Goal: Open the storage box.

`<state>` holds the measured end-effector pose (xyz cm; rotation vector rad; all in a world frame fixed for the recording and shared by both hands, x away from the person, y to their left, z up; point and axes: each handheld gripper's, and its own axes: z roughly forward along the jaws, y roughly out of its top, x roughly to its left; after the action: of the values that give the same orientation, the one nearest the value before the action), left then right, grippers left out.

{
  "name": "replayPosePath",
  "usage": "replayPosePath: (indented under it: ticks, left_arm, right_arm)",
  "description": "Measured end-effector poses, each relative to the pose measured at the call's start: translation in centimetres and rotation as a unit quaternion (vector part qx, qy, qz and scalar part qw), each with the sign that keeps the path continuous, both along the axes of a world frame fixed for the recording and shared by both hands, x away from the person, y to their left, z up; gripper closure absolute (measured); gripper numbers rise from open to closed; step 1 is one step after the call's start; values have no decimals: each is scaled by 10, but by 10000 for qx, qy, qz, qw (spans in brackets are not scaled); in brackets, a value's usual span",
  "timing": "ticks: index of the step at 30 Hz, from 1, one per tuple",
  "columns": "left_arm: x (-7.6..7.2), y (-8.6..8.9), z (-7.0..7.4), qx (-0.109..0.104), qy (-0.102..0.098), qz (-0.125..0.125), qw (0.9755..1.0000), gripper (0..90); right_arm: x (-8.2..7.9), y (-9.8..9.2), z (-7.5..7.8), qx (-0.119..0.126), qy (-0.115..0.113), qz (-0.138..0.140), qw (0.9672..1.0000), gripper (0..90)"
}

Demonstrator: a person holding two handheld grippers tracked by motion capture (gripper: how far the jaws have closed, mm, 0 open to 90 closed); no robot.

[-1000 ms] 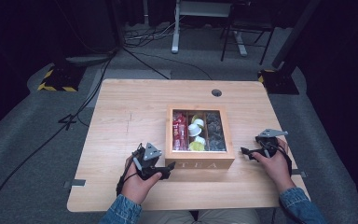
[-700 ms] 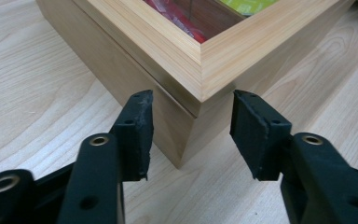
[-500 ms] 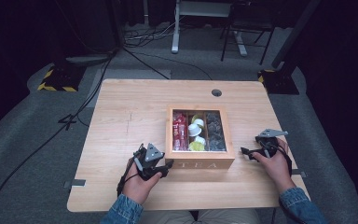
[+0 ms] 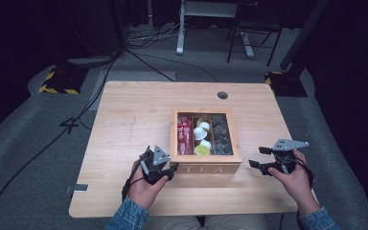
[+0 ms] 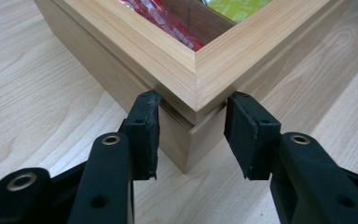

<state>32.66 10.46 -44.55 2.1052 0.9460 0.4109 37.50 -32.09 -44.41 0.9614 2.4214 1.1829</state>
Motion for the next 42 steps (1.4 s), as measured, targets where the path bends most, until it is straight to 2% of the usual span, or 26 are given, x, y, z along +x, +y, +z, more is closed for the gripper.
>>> replayPosePath:
  ticks: [4, 8, 13, 16, 19, 22, 28, 33, 39, 42]
  left_arm:
    - [1, 0, 2, -21, 6, 2, 10000, 558]
    - [1, 0, 2, -29, 0, -4, 10000, 562]
    - [1, 0, 3, -39, 11, 11, 10000, 562]
    - [1, 0, 2, -35, 3, 5, 10000, 562]
    - [1, 0, 2, -42, -5, 1, 10000, 562]
    - [1, 0, 2, -50, -8, 1, 10000, 563]
    - [0, 0, 4, -123, -35, 23, 9999, 561]
    - [2, 0, 7, -189, -156, 40, 9997, 554]
    - [5, 0, 13, -293, -286, 73, 9991, 538]
    - [8, 0, 19, -326, -256, 73, 9991, 515]
  right_arm:
    - [-8, 6, 7, 86, -82, 173, 9998, 237]
    - [-14, 20, 12, 121, -162, 420, 9989, 261]
    - [-12, 38, 5, 55, -190, 564, 9982, 292]
    - [-10, 44, 1, 50, -201, 628, 9978, 348]
    - [-9, 48, -1, 40, -246, 634, 9977, 405]
    - [-9, 49, -1, 63, -292, 650, 9974, 419]
    - [-9, 50, 0, 49, -424, 623, 9971, 387]
    - [-10, 50, 4, 1, -633, 565, 9964, 359]
    - [-11, 49, 12, 6, -926, 512, 9944, 328]
    - [-10, 50, 17, -40, -1063, 533, 9929, 327]
